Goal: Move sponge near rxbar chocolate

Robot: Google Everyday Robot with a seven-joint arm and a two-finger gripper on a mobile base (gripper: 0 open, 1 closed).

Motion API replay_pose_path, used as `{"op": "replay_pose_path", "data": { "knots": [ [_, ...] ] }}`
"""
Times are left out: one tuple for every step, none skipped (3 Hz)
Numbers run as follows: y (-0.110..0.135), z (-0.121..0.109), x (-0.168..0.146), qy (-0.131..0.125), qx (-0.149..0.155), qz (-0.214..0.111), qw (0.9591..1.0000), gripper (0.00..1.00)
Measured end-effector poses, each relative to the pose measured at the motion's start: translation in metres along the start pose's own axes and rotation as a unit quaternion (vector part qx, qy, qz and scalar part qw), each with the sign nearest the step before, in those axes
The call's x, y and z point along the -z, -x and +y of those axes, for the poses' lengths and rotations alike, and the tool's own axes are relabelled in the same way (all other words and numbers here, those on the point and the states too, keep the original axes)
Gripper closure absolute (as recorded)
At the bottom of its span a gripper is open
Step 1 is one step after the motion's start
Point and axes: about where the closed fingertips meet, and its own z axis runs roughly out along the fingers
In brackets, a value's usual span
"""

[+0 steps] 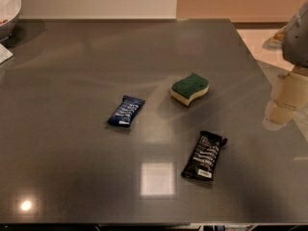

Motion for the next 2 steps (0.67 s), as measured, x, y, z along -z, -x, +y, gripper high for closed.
{"op": "replay_pose_path", "data": {
  "knots": [
    [0.001,-0.002,-0.001,0.0,-0.002,-0.003,1.0,0.0],
    [0.005,-0.016,-0.018,0.01,-0.011,-0.015,0.9998,0.0]
  ]
}}
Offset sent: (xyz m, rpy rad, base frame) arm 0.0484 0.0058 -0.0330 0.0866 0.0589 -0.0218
